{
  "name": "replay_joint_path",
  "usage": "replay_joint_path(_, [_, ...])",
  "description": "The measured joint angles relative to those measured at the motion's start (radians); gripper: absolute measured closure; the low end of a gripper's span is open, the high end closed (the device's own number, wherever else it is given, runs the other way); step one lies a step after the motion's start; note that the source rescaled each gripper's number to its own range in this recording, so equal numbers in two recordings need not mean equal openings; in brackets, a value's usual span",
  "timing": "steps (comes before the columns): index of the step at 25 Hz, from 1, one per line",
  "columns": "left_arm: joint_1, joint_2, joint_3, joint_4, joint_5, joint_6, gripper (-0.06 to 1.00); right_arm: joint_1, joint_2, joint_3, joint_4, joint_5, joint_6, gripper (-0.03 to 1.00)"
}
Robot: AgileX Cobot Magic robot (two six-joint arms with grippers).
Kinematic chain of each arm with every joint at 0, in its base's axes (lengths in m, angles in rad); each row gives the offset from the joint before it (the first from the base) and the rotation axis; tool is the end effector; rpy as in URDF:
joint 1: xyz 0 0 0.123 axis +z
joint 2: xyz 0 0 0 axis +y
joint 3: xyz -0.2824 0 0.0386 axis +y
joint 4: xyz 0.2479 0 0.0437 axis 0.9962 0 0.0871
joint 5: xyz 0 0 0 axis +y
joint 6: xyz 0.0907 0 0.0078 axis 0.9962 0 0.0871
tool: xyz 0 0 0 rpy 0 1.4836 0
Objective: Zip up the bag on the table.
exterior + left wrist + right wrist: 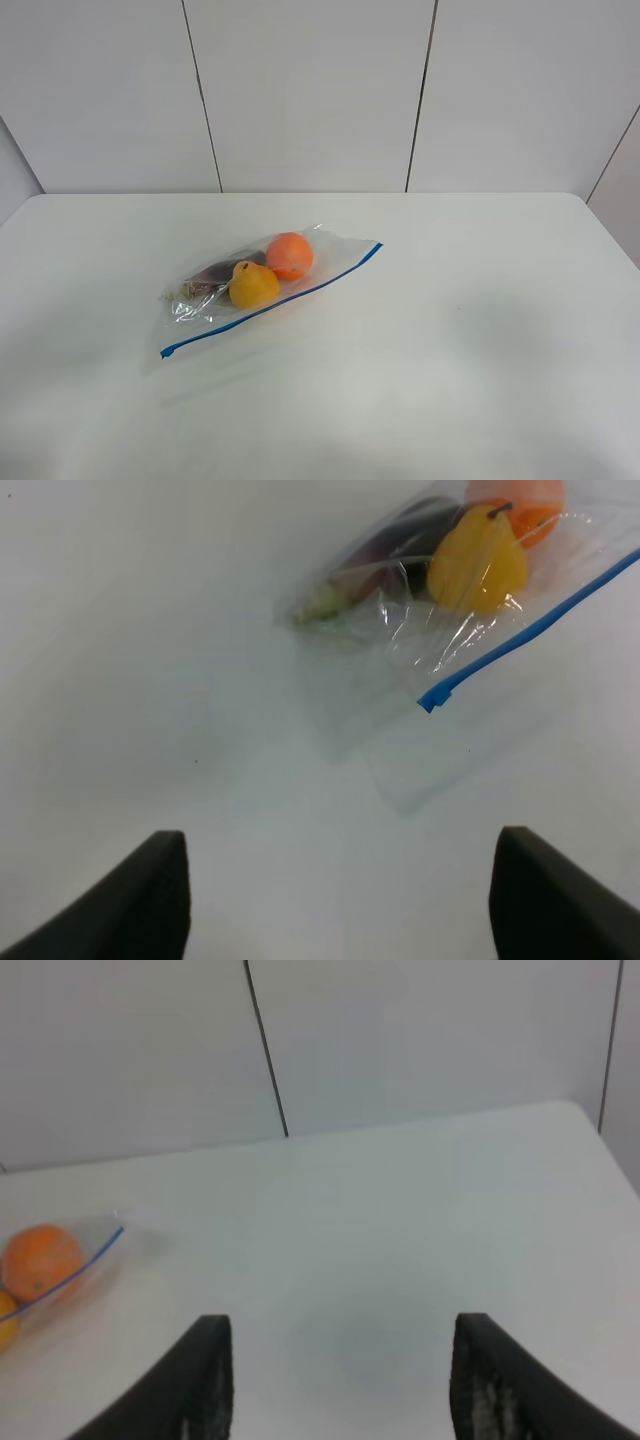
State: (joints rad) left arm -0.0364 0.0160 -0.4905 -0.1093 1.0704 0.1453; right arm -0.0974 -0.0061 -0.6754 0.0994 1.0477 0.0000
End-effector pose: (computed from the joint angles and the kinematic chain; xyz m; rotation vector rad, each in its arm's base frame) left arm -0.0023 -0.0086 0.2742 0.1923 2.0662 -0.0651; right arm -0.0295 0.0108 0.3251 0.0758 1.8453 0.0463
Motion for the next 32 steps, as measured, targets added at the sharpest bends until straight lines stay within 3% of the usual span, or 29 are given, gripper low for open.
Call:
replay_joint_path(15, [0.0,0.0,0.0,-0.004,0.0,0.0,-0.03,0.0,0.0,0.16,-0.087,0.006,0.011,0.4])
replay_joint_path(32, [0.0,0.0,0.0,-0.005,0.001,0.0,-0.03,0.0,0.0,0.172,-0.099,0.003,0.039,0.4])
